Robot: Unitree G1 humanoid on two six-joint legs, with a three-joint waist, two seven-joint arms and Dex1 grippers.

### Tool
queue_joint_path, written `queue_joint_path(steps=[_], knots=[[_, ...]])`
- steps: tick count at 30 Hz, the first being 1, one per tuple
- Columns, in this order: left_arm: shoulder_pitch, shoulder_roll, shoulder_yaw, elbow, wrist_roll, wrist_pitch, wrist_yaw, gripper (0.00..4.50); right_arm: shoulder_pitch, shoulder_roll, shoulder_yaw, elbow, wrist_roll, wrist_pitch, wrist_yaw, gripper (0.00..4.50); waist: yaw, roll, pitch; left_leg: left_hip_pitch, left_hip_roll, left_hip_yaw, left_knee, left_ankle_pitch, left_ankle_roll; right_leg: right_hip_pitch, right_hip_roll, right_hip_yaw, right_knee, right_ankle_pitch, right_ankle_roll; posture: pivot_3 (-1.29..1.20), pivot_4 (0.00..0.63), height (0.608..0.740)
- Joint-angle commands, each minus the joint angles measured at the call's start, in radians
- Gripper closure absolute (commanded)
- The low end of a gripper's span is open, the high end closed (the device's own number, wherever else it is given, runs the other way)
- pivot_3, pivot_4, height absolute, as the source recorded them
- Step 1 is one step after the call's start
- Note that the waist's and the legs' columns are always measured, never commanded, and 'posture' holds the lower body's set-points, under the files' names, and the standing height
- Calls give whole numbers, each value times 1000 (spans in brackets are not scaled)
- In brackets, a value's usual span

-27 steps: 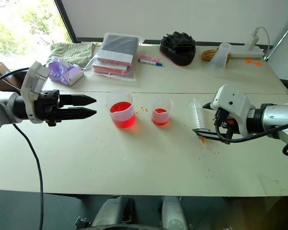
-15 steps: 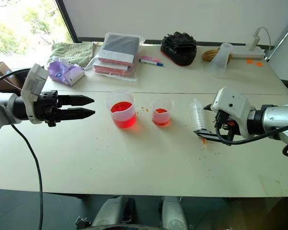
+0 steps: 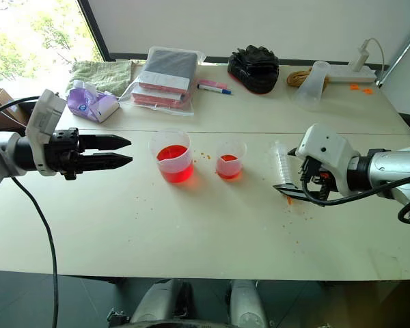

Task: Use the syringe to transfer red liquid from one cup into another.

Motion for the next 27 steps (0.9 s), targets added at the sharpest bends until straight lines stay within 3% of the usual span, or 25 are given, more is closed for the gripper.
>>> queue_joint_path(steps=[1,10,16,20,27], knots=[[-4,19,49,-16,-18,4,6,1886,-39,-3,0,-10,6,7,-12,82,0,0,0,0,0,0,0,0,0,0,0,0,0,0,0,0,150,740],[-69,-13,2,25,4,-10,4,1886,-161,17,56,55,-9,99,-90,82,1,0,0,0,0,0,0,0,0,0,0,0,0,0,0,0,150,740],[-140,-79,-80,49,42,-53,-17,1886,-353,43,159,104,-7,463,-237,82,0,0,0,0,0,0,0,0,0,0,0,0,1,0,0,0,150,740],[-238,-122,-131,116,73,-64,-34,1886,-532,144,211,280,37,732,-344,82,-1,-1,-1,0,0,0,1,0,0,0,0,0,1,0,0,0,150,740],[-282,-154,-166,132,107,-83,-58,1886,-710,287,327,731,216,741,-678,82,-5,-1,-1,0,0,1,0,0,0,-1,0,1,1,0,0,0,150,740]])
